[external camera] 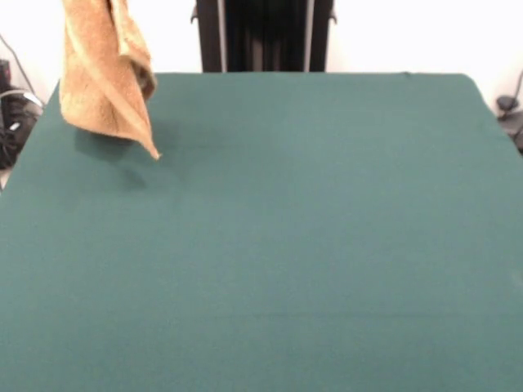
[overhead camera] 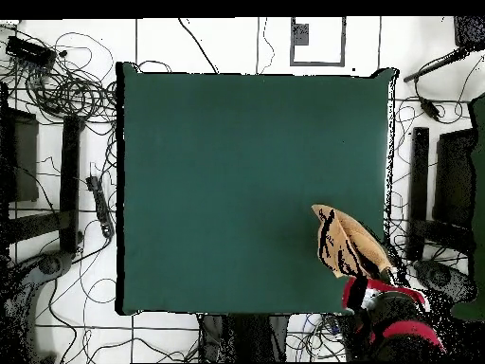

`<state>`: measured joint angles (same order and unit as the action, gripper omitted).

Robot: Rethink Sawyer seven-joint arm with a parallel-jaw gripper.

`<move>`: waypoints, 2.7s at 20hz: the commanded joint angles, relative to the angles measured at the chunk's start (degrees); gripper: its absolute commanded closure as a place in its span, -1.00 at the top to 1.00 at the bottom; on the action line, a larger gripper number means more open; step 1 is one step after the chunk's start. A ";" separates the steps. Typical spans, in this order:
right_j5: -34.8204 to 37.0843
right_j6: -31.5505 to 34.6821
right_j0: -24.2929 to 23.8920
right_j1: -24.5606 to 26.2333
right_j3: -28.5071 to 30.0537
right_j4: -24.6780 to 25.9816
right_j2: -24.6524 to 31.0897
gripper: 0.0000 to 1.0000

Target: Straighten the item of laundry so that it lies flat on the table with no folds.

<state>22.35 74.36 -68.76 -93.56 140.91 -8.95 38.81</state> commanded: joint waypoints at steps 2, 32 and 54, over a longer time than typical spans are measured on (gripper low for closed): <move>8.23 -29.47 7.93 -7.08 9.32 -5.47 -11.71 -1.00; 1.52 -35.84 12.34 0.25 9.41 -3.97 -20.90 -1.00; -13.10 -18.25 9.04 11.54 10.87 7.39 -9.79 -1.00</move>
<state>13.68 56.65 -60.43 -89.45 143.32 -7.03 22.68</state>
